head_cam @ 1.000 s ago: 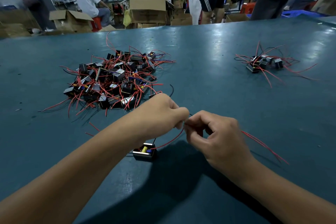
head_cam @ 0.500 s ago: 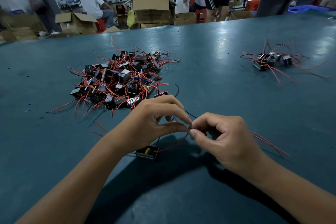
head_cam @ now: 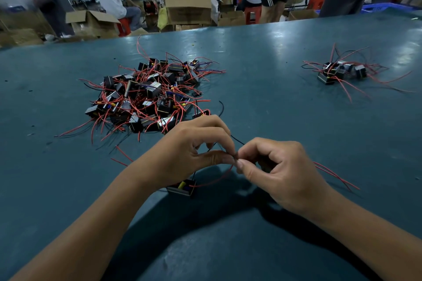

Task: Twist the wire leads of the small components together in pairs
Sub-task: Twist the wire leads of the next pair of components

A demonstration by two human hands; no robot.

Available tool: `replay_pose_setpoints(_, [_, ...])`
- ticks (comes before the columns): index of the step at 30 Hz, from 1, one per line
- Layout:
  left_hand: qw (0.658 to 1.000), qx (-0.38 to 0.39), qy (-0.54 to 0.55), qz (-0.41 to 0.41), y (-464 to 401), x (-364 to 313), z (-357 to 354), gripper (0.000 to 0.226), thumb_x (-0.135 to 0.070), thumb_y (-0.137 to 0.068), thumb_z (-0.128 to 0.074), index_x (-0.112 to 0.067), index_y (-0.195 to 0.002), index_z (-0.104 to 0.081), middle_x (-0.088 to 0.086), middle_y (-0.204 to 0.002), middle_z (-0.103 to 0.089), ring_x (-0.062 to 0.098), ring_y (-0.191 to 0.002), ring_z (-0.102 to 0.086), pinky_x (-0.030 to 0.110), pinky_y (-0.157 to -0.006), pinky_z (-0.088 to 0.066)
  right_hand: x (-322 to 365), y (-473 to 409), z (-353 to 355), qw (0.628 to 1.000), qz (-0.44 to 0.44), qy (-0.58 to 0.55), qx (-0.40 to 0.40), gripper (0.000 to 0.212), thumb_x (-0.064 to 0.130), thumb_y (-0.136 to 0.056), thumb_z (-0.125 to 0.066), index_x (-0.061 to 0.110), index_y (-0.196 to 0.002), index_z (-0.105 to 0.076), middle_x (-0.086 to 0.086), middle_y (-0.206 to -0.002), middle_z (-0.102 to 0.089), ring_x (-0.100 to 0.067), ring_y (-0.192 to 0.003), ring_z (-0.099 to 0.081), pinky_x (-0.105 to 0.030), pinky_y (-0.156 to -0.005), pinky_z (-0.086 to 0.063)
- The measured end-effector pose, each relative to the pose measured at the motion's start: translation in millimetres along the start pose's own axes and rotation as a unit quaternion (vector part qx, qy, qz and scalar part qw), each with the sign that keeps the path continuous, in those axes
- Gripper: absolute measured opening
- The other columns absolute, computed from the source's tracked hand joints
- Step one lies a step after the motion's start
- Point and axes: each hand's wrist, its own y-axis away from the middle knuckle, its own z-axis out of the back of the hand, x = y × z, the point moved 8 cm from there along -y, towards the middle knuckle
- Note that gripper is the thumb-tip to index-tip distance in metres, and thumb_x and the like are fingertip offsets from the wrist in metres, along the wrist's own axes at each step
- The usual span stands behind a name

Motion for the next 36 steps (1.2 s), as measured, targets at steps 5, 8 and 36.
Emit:
replay_pose_setpoints(5, [1.0,0.017,-0.012,0.005,-0.1,-1.7,-4.3,0.004,-0.02,-0.09,-0.07,-0.016,-0.089,-0.071,0.001,-0.092,-0.059,0.007,-0.082,-0.053,0.011,-0.075,-0.036,3.6,0.5,1.8,0.999,0.012,0.037,-0.004,0.006,0.01,-0.083,-0.071,0.011,-0.078,-0.069,0.007,-0.065,-0.064,-0.002,-0.059,-0.055,-0.008,-0.061,-0.038])
replay_pose_setpoints(8, [0.999,0.022,0.017,0.041,2.6,2.5,-6.1,0.008,-0.024,-0.093,-0.068,-0.02,-0.086,-0.066,-0.003,-0.09,-0.056,0.013,-0.08,-0.052,0.02,-0.073,-0.039,7.1,1.0,3.8,0.998,0.02,0.051,-0.016,0.005,0.008,-0.083,-0.071,0.01,-0.079,-0.07,0.007,-0.066,-0.064,-0.007,-0.06,-0.058,-0.01,-0.061,-0.041])
replay_pose_setpoints(36, [0.986,-0.056,-0.138,-0.067,7.1,-12.1,5.6,0.015,-0.028,-0.087,-0.074,-0.016,-0.095,-0.08,0.0,-0.09,-0.064,0.021,-0.08,-0.055,0.036,-0.07,-0.047,10.9,1.8,6.1,0.998,0.029,0.058,-0.022,0.009,0.005,-0.082,-0.071,0.01,-0.076,-0.067,0.013,-0.064,-0.06,-0.001,-0.058,-0.054,-0.006,-0.061,-0.038])
